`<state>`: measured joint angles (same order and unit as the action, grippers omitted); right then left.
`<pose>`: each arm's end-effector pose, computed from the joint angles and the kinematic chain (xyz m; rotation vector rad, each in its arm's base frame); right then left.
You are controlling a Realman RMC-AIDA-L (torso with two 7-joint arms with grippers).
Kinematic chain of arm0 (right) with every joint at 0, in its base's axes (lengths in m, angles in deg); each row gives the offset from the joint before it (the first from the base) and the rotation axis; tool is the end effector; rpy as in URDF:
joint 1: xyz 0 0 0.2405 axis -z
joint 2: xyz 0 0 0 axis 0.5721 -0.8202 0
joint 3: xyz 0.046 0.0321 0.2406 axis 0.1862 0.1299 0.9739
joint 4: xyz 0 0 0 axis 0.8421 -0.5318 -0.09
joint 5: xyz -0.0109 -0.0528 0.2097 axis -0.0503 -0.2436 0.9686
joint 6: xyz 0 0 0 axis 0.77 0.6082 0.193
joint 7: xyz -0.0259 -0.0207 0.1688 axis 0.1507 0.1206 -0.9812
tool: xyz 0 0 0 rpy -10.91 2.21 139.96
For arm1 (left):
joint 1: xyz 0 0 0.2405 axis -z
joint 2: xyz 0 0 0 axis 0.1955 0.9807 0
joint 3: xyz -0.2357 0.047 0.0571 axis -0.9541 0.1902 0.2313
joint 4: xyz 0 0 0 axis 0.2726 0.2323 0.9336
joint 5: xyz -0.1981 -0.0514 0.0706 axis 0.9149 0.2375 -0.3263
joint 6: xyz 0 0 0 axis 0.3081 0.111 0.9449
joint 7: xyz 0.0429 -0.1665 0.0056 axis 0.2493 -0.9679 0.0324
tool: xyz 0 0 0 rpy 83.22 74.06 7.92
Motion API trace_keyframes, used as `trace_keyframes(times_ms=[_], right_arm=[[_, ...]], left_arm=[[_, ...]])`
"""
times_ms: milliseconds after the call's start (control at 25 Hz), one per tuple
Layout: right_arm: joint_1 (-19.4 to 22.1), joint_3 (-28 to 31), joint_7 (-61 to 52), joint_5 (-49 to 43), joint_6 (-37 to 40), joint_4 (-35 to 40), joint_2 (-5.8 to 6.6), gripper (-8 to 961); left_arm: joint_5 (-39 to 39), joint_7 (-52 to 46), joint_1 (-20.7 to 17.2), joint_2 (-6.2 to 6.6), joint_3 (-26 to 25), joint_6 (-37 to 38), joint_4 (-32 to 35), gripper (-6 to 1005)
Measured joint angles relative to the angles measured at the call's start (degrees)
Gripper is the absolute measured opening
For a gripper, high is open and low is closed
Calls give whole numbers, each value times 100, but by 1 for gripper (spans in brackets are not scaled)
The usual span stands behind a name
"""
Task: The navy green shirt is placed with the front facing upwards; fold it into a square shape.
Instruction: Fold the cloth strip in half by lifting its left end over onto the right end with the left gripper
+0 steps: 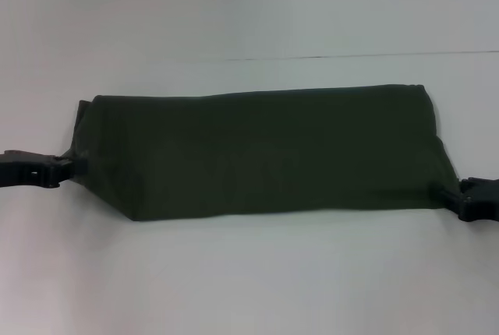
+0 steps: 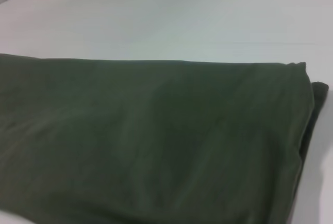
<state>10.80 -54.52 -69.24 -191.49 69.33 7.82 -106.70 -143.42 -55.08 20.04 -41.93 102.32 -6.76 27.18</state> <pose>0.3700 0.3469 -0.0082 -2.1812 1.0143 0.3314 -0.3031 0.3703 0.0452 -2.3515 -1.1828 -0.3304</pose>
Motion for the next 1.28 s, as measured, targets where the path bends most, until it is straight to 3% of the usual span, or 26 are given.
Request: trace_keyframes(times_ms=[160,360,600,1280], right_arm=[[3,8,-27,-25,35,73,6,392],[25,6,-33,-24,97,139,14,170],[59,7,-19,-19,148,157,17,45],[734,189,681,168,1564,598,12,46]], left_arm=[[1,0,12,0,0,-3,-3,86],[10,0,23,1,8,-6,-3,89],[8,240,23,26,10,164,-3,93],[-264,1000,-468,70,71,1082,197,105]])
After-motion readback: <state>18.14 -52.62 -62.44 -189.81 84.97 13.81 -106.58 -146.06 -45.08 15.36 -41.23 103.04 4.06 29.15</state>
